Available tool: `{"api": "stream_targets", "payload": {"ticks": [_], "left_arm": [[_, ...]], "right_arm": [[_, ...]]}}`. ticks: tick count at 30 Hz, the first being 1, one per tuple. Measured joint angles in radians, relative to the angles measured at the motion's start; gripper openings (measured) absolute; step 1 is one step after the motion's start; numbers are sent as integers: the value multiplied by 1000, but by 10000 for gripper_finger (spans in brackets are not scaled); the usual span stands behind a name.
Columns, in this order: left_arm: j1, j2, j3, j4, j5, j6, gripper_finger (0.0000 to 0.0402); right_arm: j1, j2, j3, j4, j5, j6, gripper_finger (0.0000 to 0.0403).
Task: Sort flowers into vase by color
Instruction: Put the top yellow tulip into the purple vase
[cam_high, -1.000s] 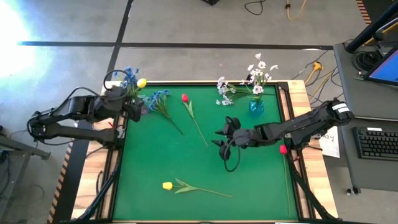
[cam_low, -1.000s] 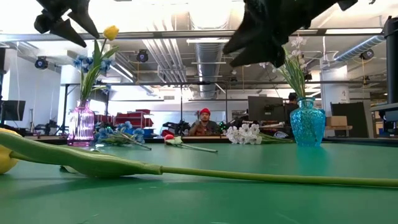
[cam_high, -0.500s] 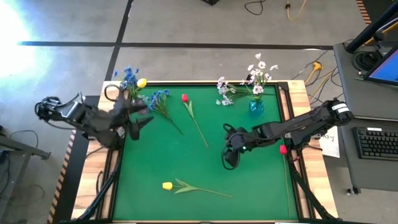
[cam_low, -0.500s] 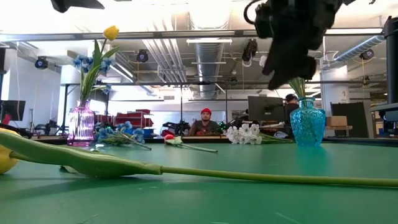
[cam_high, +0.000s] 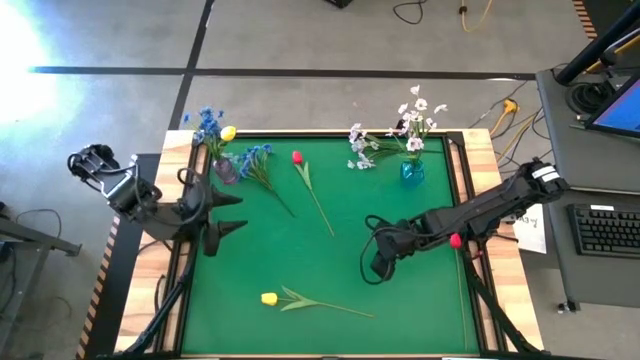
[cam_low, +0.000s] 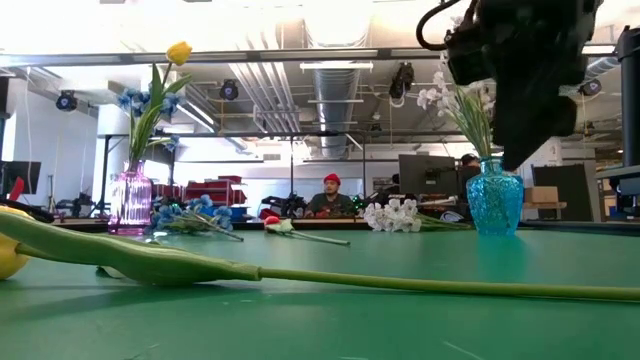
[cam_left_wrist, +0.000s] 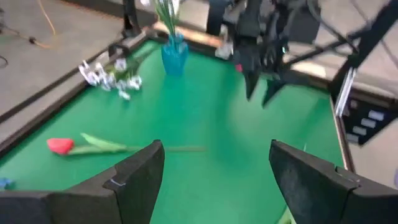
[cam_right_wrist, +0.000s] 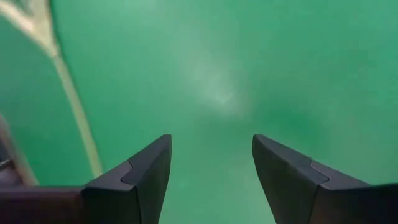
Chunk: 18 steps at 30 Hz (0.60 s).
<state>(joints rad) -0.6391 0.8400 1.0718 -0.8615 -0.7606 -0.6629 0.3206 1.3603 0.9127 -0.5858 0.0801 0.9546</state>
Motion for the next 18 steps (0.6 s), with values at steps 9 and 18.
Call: {"api": "stream_targets", "payload": {"ticks": [9,18], "left_arm": [[-15,69,-87,-11,91,-30,278],[-17,171,-119,-6,160,-36,278]], "right_arm": [[-37,85,0,106,54,-196,216],[-39,222,0,232,142,-311,216]]}}
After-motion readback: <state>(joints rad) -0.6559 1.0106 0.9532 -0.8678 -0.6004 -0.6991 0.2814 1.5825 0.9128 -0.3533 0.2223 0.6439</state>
